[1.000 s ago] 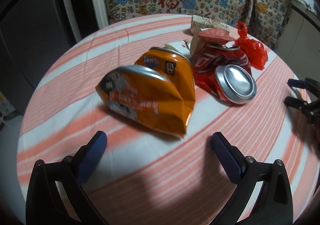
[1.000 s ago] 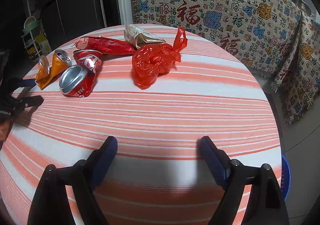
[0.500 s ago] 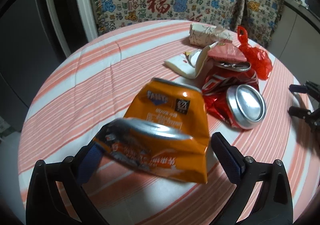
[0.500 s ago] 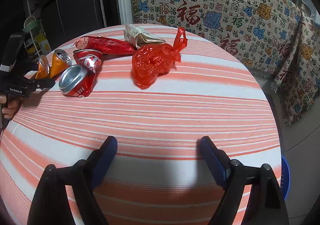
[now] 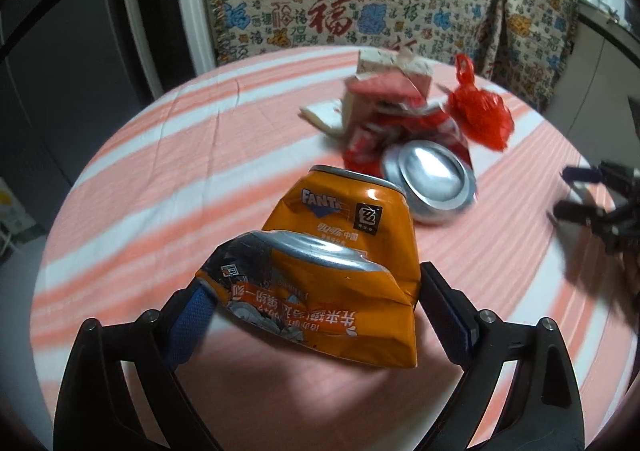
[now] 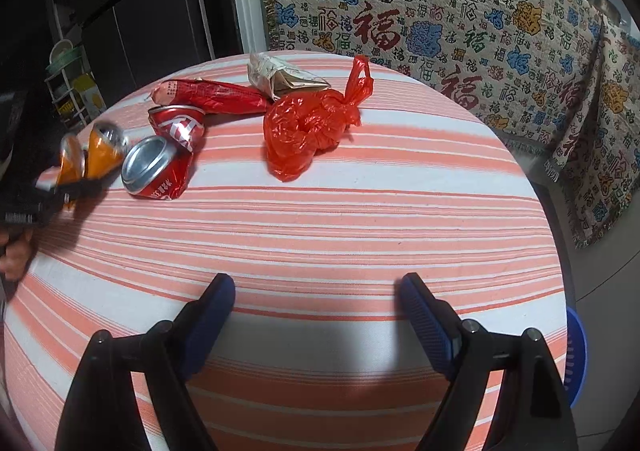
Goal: Collect trash
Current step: 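Close left tool on the Fanta can while right tool grasps the red plastic bag, then carry can and red bag over the blue basket and open both tools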
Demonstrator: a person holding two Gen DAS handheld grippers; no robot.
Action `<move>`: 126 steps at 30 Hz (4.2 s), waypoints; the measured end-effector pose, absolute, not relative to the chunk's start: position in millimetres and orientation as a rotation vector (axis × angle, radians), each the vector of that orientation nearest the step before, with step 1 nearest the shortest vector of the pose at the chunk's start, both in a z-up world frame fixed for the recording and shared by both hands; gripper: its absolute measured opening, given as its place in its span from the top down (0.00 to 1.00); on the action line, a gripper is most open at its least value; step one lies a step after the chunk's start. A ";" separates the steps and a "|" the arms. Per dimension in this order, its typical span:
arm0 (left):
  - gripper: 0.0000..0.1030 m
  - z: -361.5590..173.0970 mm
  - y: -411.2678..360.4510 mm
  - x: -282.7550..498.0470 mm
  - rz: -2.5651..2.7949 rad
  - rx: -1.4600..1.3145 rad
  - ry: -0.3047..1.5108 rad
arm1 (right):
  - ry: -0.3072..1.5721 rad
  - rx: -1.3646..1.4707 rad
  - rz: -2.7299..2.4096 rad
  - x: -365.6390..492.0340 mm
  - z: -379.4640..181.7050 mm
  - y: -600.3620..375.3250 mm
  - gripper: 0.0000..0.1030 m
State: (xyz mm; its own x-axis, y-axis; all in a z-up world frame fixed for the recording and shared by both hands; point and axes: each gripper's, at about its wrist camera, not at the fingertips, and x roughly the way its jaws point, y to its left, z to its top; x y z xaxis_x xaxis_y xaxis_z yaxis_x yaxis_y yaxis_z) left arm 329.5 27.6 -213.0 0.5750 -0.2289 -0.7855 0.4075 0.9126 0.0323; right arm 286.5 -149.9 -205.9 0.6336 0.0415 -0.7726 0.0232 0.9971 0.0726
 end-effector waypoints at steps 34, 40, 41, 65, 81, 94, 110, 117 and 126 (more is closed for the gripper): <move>0.05 -195.1 19.8 184.4 -0.205 -0.041 0.879 | 0.904 -0.084 0.118 230.2 -187.7 -146.2 0.52; 0.11 -187.7 1.0 189.3 -0.123 0.018 0.843 | 0.880 -0.041 0.122 218.9 -183.2 -147.6 0.39; 0.18 -187.7 0.5 190.2 -0.107 0.028 0.839 | 0.873 -0.032 0.121 218.0 -180.0 -148.7 0.39; 0.75 -190.4 23.9 208.8 -0.186 0.054 0.869 | 0.919 0.182 0.095 247.3 -160.8 -177.9 0.39; 0.79 -159.6 26.3 190.7 -0.231 -0.032 0.795 | 0.892 0.088 0.099 228.3 -145.4 -165.0 0.68; 0.79 -138.0 -57.7 198.2 -0.388 -0.006 0.774 | 0.881 0.149 0.081 203.5 -139.2 -211.0 0.68; 0.79 -105.6 -233.2 203.8 -0.672 0.061 0.754 | 0.831 0.269 -0.146 148.6 -125.3 -355.4 0.68; 0.79 -119.0 -330.9 209.3 -0.792 0.124 0.790 | 0.810 0.340 -0.274 122.1 -134.4 -437.6 0.68; 0.79 -152.8 -420.0 216.7 -0.857 0.165 0.811 | 0.832 0.404 -0.347 113.0 -171.1 -509.1 0.68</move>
State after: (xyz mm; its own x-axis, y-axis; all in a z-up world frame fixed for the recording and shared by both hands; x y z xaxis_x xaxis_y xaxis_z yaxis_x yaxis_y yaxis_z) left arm 216.7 -420.0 -152.8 0.3830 -0.6088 -0.6947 0.7273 0.6624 -0.1795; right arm 113.0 -509.1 -171.1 0.6258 -0.1382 -0.7676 0.4478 0.8695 0.2085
